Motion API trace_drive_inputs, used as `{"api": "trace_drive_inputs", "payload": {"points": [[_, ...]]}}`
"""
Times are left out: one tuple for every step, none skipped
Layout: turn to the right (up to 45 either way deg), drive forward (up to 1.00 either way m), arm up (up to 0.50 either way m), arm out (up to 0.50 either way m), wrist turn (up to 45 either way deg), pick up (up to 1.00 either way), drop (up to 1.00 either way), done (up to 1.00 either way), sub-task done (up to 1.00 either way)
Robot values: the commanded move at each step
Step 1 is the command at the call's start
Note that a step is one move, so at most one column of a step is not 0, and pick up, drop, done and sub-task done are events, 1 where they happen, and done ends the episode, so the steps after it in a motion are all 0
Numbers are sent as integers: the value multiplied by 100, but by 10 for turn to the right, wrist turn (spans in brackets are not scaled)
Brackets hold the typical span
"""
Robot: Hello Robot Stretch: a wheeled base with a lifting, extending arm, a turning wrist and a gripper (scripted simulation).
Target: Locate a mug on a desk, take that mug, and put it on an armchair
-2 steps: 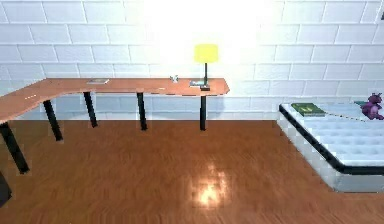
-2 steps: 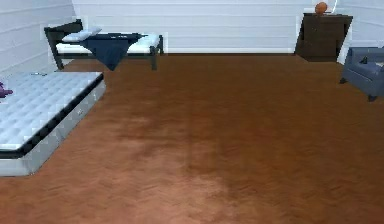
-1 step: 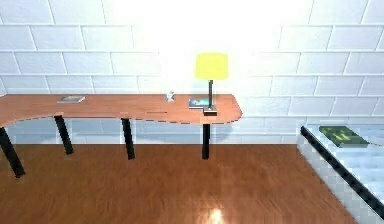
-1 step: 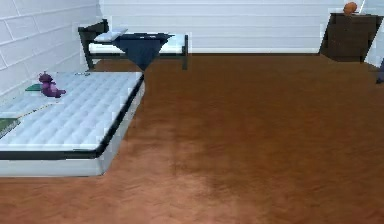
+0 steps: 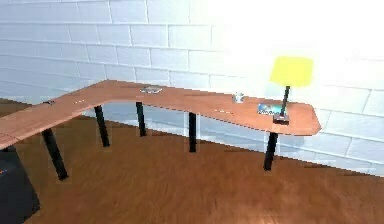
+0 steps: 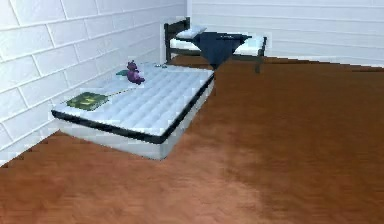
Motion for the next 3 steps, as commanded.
{"api": "trace_drive_inputs", "payload": {"points": [[0, 95, 0, 0, 0, 0, 0, 0, 0], [-450, 0, 0, 0, 0, 0, 0, 0, 0], [-30, 0, 0, 0, 0, 0, 0, 0, 0]]}}
